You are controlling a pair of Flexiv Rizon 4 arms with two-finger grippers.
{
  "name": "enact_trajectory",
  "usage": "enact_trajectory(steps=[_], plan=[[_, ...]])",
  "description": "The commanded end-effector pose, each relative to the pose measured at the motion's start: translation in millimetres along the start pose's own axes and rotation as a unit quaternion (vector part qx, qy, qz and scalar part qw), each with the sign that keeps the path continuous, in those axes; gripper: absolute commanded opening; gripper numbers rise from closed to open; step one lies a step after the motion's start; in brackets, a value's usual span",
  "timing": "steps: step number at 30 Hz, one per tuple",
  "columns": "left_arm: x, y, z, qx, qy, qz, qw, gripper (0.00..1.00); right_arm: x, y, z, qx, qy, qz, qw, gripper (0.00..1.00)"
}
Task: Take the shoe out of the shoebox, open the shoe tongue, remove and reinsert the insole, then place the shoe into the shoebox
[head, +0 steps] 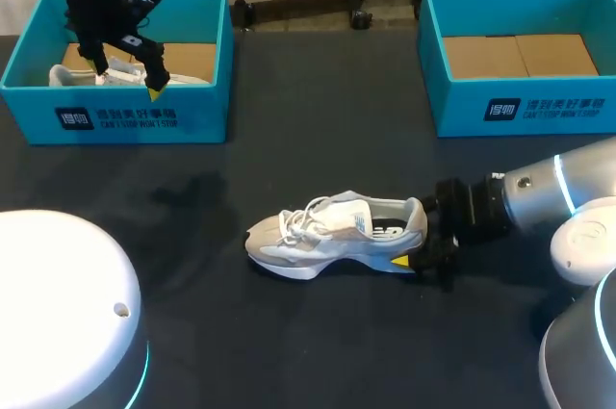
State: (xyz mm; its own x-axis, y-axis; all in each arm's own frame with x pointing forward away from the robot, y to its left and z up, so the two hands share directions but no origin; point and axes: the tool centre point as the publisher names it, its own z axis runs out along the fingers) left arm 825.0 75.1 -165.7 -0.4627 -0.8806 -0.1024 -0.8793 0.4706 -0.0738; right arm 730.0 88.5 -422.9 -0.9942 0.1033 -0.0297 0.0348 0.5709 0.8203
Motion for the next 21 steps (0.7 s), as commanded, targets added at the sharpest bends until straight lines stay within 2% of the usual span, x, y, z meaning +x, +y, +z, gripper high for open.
enact_trajectory(steps=[1,3,10,13,15,21], plan=[[-0.8,2,1,0.002,0.0,0.0,1.0,1.0,-0.1,0.9,0,0.002,-0.001,0.0,1.0,0.0],[-0.8,2,1,0.002,0.0,0.0,1.0,1.0,-0.1,0.9,0,0.002,-0.001,0.0,1.0,0.0],[43.0,-3,30,-0.003,0.053,-0.147,0.988,1.0,-0.1,0.9,0,0.002,-0.001,0.0,1.0,0.0],[55.7,-4,38,-0.007,0.072,-0.166,0.983,1.0,-0.1,0.9,0,0.002,-0.001,0.0,1.0,0.0],[71.9,-10,47,-0.012,0.08,-0.208,0.975,1.0,-0.1,0.9,0,0.002,-0.001,0.0,1.0,0.0],[110.6,-23,57,-0.016,0.095,-0.237,0.967,1.0,-0.1,0.9,0,0.002,-0.001,0.0,1.0,0.0]])
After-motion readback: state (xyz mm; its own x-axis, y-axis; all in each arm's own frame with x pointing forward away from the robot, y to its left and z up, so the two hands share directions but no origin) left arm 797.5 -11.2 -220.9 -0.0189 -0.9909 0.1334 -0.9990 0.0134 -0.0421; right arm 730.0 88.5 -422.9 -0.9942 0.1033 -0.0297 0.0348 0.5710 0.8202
